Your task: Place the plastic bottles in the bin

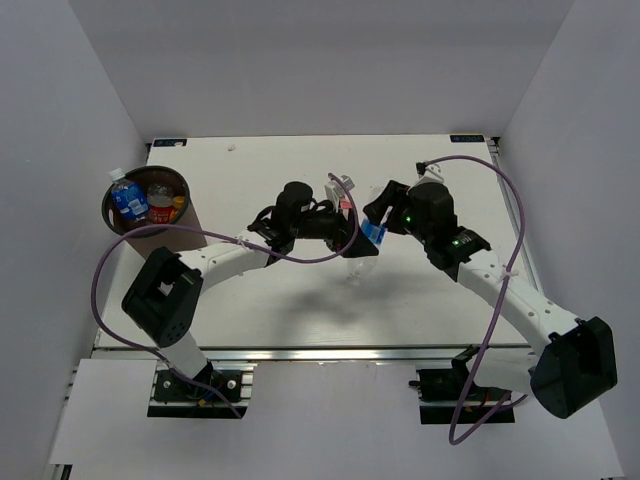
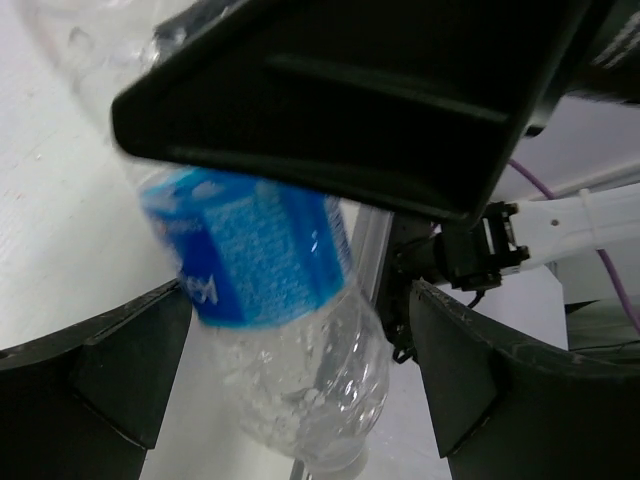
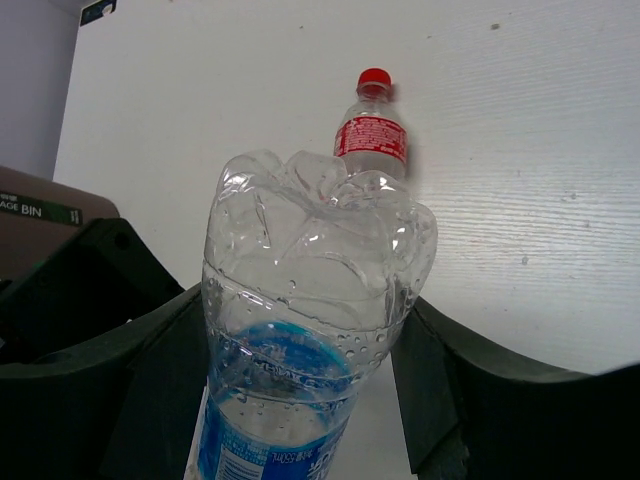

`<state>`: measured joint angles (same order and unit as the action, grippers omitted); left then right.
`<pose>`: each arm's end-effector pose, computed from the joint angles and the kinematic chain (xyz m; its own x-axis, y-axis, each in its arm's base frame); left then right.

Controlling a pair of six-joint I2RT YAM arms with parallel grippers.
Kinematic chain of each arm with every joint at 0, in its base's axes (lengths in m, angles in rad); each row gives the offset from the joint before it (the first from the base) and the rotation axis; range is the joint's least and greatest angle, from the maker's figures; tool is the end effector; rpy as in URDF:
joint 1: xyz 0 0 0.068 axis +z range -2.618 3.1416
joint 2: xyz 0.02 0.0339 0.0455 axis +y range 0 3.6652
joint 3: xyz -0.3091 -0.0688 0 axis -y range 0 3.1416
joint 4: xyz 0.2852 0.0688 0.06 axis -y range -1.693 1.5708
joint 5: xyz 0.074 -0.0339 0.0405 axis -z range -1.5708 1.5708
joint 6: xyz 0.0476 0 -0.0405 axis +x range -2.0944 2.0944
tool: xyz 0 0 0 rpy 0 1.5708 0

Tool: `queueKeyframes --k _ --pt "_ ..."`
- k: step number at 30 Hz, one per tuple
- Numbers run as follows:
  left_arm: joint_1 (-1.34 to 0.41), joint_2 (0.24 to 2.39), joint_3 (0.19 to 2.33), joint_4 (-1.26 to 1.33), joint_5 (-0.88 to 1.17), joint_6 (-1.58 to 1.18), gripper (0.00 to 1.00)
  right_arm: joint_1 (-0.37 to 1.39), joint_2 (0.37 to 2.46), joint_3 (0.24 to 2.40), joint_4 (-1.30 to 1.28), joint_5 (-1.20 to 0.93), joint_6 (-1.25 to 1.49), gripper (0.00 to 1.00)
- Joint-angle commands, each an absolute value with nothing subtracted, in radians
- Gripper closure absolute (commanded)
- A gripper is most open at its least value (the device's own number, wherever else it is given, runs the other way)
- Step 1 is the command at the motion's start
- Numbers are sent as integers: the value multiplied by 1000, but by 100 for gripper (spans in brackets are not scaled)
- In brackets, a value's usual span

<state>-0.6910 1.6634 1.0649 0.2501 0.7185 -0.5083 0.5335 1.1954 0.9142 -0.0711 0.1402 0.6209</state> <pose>0.3046 -0.2926 0.2727 -0.6954 0.0996 -0.7117 0.7076 0.2682 -0.6538 0.2712 0.1524 0.3378 -0.4689 0.3921 -0.7915 -0.1449 0.8498 0.5068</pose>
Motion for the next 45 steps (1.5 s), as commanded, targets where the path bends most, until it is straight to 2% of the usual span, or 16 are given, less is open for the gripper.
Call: queueKeyframes --k 1,4,7,8,10,11,13,15,19,24,26,28,32,36,40,45 --pt "-690 1667 1111 328 799 -537 2 541 1177 931 -11 89 626 73" --pt "-690 1677 1112 348 789 -558 2 545 1178 923 32 52 638 73" --pt "-690 1692 1132 307 759 -549 35 548 1175 919 31 58 640 71" --pt "-690 1692 1143 295 737 -542 62 548 1174 925 22 67 637 64" --pt "-690 1683 1150 250 715 -516 77 548 1161 936 6 81 624 54" --pt "-690 1675 1150 244 703 -502 79 548 1157 936 2 89 608 35" --pt "-690 1638 1147 207 654 -477 80 548 1135 942 2 133 604 17" --pt "-683 1590 1157 128 558 -450 83 545 1106 949 -50 195 606 11" --pt "-615 1490 1152 17 365 -429 91 523 1059 1006 -146 420 575 11" --pt "-404 1315 1131 -69 183 -402 91 436 1009 986 -187 448 537 11" --pt "-374 1194 1115 -49 -91 -313 90 426 1000 954 -163 420 528 11" --pt "-353 1113 1086 38 -281 -189 80 423 1000 937 -126 390 512 11" --pt "-273 1080 1071 116 -484 -11 79 419 1043 945 -126 367 491 11" --pt "-132 1104 1020 245 -483 93 77 414 1069 968 -144 361 480 11" --pt "42 1167 999 316 -463 80 77 413 1068 971 -149 365 465 11" --pt "67 1249 993 328 -584 93 77 410 1068 951 -141 394 457 11"
